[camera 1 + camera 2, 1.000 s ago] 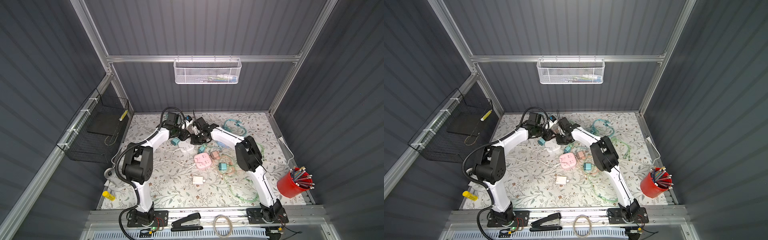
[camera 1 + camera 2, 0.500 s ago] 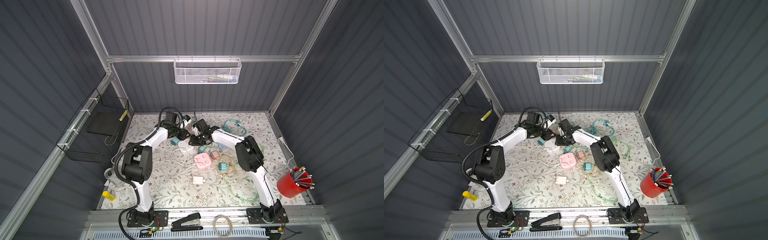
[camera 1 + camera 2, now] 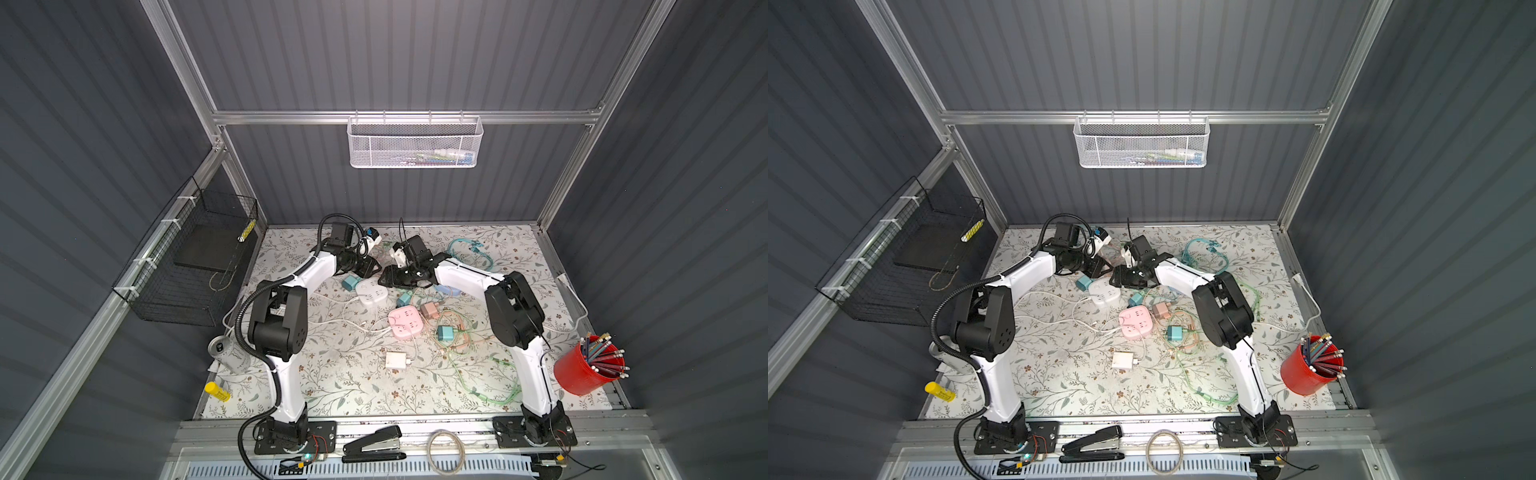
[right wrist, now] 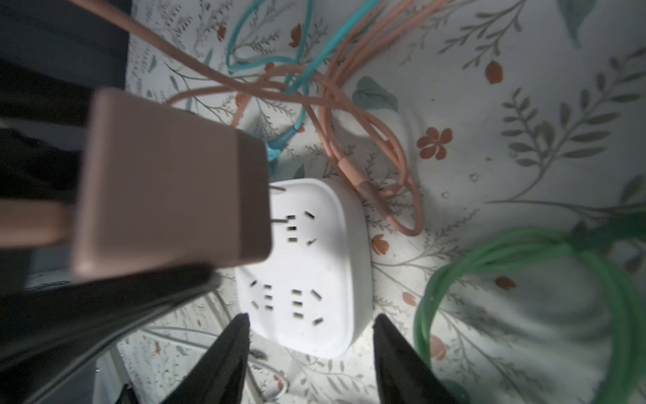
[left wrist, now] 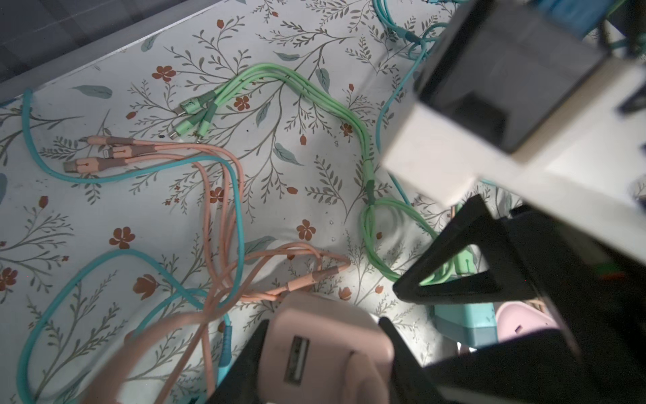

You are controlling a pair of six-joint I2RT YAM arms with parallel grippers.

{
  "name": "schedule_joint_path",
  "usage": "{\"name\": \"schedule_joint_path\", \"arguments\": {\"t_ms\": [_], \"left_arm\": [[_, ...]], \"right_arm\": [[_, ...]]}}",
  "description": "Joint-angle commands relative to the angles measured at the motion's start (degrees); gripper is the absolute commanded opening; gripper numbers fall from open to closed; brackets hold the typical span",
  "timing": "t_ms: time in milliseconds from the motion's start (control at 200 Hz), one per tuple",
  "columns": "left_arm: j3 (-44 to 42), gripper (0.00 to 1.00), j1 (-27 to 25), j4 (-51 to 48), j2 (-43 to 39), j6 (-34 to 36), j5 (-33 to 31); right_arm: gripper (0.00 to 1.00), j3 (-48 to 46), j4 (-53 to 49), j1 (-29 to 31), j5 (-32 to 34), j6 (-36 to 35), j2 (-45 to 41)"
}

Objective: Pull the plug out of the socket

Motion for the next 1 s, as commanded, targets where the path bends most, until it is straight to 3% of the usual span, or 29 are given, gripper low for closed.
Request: {"name": "schedule_joint_path", "arguments": {"t_ms": [0, 185, 505, 695, 996], "left_arm": [[2.5, 0.20, 0.1, -0.3, 1.0, -2.5, 1.0], [6.3, 0.21, 0.1, -2.7, 3.6, -5.1, 1.4], [13.2, 0.23, 0.1, -7.9, 10.3, -10.1, 2.3], [14.5, 0.23, 0.1, -9.7, 11.8, -12.1, 1.6], [23.3, 0.25, 0.0, -19.5, 17.9, -15.4, -2.0]], "right_arm": [[0.62, -1.7, 4.5, -0.1, -1.2, 0.2, -3.9], [0.64, -6.4, 6.1, -0.4, -0.6, -0.9, -9.6], [0.68, -22.6, 9.7, -2.3, 3.4, -3.7, -24.6], [0.70, -31.7, 9.4, -3.3, 10.9, -5.5, -33.6], [0.73, -42.9, 7.7, -5.7, 16.3, -3.2, -44.6]]}}
